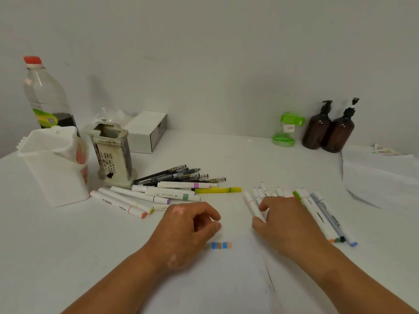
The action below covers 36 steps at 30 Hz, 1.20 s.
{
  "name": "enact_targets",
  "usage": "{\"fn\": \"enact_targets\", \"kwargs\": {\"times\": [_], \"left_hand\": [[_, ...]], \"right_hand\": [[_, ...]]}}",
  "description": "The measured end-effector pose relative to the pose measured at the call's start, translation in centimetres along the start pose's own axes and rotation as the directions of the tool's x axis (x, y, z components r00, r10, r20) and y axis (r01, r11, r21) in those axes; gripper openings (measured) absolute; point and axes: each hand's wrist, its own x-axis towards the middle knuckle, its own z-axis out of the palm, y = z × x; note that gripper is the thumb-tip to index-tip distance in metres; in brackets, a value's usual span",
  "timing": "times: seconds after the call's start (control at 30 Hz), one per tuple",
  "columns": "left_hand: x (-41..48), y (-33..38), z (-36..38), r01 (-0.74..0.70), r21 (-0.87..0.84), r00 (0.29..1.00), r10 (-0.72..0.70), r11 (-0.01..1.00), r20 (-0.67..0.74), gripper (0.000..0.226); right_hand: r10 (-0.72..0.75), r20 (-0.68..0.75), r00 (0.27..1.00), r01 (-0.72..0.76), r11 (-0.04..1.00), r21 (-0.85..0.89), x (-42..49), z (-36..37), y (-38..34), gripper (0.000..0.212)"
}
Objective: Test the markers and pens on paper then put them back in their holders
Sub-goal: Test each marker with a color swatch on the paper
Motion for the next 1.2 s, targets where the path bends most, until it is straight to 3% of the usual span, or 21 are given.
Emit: {"fn": "enact_targets", "kwargs": {"times": [0.2, 0.37, 0.47, 0.7, 0.93, 1.03, 1.13, 1.2], "left_hand": [[0.1, -0.2, -0.2, 0.029, 0.012, 0.998, -0.030, 0.999, 0.046, 0.002], [0.2, -0.1, -0.2, 0.029, 0.019, 0.997, -0.030, 0.999, 0.068, 0.004], [0.2, -0.1, -0.3, 0.041, 0.012, 0.996, -0.042, 0.999, 0.079, 0.006], [0.2, -0.2, -0.5, 0.042, 0.007, 0.996, -0.043, 0.999, 0.074, 0.006], [0.2, -0.3, -0.5, 0.036, 0.021, 0.995, -0.038, 0.999, 0.093, 0.012], [0.2, -0.5, -0.5, 0.033, 0.018, 0.995, -0.034, 0.999, 0.090, 0.011], [0.1, -0.4, -0.4, 0.017, 0.020, 0.996, -0.019, 1.000, 0.082, 0.006], [0.0, -0.3, -0.3, -0.014, 0.007, 0.998, 0.013, 1.000, 0.069, 0.003]], "right_hand": [[-0.003, 0.018, 1.000, 0.007, 0.969, -0.245, 1.4, -0.1, -0.9, 0.014], [-0.175, 0.018, 0.984, 0.175, 0.965, -0.197, 4.6, -0.3, -3.6, 0.015], [-0.247, 0.056, 0.967, 0.253, 0.943, -0.217, 6.6, 1.1, -5.2, 0.026], [-0.275, 0.135, 0.952, 0.305, 0.896, -0.324, 8.6, 3.1, -5.3, 0.023], [-0.277, 0.158, 0.948, 0.315, 0.885, -0.342, 7.1, -0.5, -3.7, 0.012], [-0.239, 0.156, 0.958, 0.268, 0.940, -0.211, 5.7, -2.8, -2.6, 0.005], [-0.188, 0.166, 0.968, 0.158, 0.971, 0.178, 3.2, -4.4, -1.7, 0.015], [-0.168, 0.227, 0.959, 0.040, 0.876, 0.480, 1.1, -4.5, -1.3, 0.019]]}}
